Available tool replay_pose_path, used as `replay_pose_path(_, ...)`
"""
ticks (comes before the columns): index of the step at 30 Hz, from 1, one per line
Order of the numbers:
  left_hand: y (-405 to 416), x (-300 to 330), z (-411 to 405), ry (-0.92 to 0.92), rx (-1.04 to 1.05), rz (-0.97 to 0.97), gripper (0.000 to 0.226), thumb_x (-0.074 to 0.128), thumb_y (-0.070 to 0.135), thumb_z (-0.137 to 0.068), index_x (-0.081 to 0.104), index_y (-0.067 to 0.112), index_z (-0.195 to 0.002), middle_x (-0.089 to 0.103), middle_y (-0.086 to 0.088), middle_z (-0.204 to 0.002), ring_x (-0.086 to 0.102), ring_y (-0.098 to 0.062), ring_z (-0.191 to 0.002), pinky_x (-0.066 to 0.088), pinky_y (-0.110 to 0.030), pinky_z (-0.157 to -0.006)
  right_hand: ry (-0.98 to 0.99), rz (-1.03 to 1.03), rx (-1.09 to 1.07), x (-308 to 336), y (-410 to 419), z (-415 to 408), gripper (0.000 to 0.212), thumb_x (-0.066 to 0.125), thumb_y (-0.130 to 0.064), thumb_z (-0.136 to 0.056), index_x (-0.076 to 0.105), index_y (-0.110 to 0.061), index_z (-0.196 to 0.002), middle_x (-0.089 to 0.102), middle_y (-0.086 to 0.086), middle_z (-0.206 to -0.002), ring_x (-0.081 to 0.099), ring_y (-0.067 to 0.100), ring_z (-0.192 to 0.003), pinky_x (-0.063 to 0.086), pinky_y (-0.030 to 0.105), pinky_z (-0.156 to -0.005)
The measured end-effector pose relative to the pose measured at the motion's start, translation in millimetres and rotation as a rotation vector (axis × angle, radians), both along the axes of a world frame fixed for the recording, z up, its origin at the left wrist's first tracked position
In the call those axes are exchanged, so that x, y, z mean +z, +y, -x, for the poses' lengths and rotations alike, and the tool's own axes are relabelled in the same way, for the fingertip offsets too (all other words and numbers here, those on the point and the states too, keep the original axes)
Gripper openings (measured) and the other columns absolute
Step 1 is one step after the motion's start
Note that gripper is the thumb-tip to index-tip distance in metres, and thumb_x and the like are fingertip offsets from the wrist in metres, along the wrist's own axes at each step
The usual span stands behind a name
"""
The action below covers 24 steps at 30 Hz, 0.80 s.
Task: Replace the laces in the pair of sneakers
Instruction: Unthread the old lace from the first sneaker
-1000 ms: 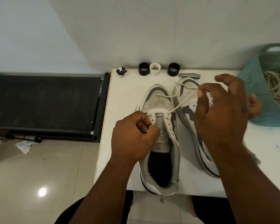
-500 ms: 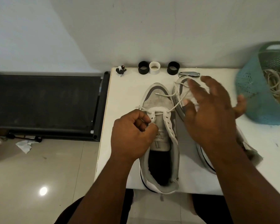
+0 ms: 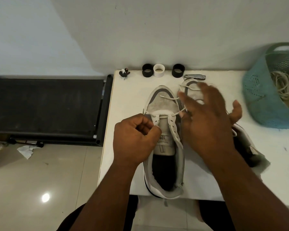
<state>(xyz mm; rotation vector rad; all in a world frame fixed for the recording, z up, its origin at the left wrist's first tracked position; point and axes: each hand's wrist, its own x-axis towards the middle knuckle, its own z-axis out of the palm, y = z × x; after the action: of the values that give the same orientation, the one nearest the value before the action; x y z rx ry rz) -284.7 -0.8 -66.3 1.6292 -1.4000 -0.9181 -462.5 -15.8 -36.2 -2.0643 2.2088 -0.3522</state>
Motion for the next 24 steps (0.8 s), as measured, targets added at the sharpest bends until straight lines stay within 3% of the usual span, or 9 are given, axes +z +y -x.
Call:
replay_pose_path(2,-0.2,-0.4,-0.5,0.003,0.000,0.004,0.008,0.073,0.027,-0.074,0.069,0.029,-0.068,0.066,0.013,-0.059,0.061,-0.007,-0.053,0.051,-0.019,-0.053,-0.008,-0.056,0.035,-8.2,0.0,-3.6,0.022,0.068,-0.033,-0.086,0.074,-0.039,-0.106,0.050,-0.002,-0.146,0.039,0.021,-0.142,0.012,0.065,-0.112)
replay_pose_path(4,-0.7,-1.0,-2.0,0.006,-0.003,0.008,0.007,0.073,0.026,-0.075,0.070,0.027,-0.068,0.067,0.012,-0.060,0.061,-0.008,-0.054,0.052,-0.021,-0.053,-0.075,0.000,-0.054,-6.0,-3.3,4.4,0.015,0.062,-0.033,-0.091,0.076,-0.035,-0.097,0.058,-0.007,-0.137,0.045,0.017,-0.136,0.015,0.063,-0.113)
replay_pose_path(9,-1.0,-2.3,-2.0,0.030,-0.012,0.033,0.008,0.074,0.023,-0.075,0.071,0.024,-0.069,0.066,0.011,-0.060,0.061,-0.008,-0.055,0.050,-0.020,-0.054,-0.099,0.182,-0.220,13.7,-8.1,23.5,0.015,0.062,-0.030,-0.096,0.075,-0.029,-0.104,0.059,-0.006,-0.137,0.049,0.020,-0.130,0.018,0.062,-0.113)
replay_pose_path(14,-0.4,-2.9,-2.5,0.070,0.003,0.070,0.016,0.078,0.036,-0.082,0.072,0.021,-0.079,0.068,0.009,-0.066,0.061,-0.013,-0.055,0.051,-0.025,-0.053,-0.190,0.207,0.006,-0.9,-3.7,-1.6,0.012,0.064,-0.029,-0.094,0.074,-0.033,-0.100,0.062,-0.008,-0.133,0.052,0.016,-0.129,0.021,0.054,-0.111)
replay_pose_path(18,-5.9,2.9,-3.9,0.024,0.050,0.162,0.024,0.076,0.043,-0.088,0.068,0.034,-0.108,0.067,0.017,-0.093,0.056,-0.016,-0.052,0.046,-0.025,-0.047,-0.331,0.190,0.260,2.9,-10.9,9.1,0.019,0.058,-0.032,-0.096,0.075,-0.027,-0.104,0.059,0.000,-0.136,0.047,0.022,-0.132,0.035,0.046,-0.102)
replay_pose_path(21,-8.0,7.7,5.0,-0.004,-0.040,0.130,0.036,0.076,0.038,-0.092,0.066,0.037,-0.126,0.067,0.018,-0.110,0.062,-0.015,-0.066,0.054,-0.024,-0.059,-0.358,0.138,0.439,6.0,-11.0,13.3,0.021,0.057,-0.034,-0.097,0.075,-0.025,-0.103,0.057,0.001,-0.139,0.046,0.024,-0.132,0.037,0.040,-0.101)
replay_pose_path(24,-6.5,10.7,13.8,0.003,-0.124,0.168,0.017,0.073,0.030,-0.096,0.078,0.031,-0.112,0.076,0.016,-0.095,0.070,-0.010,-0.081,0.058,-0.036,-0.074,-0.381,0.138,0.428,5.0,-9.1,14.2,0.021,0.060,-0.032,-0.097,0.075,-0.025,-0.109,0.059,0.001,-0.137,0.049,0.023,-0.130,0.040,0.039,-0.102)
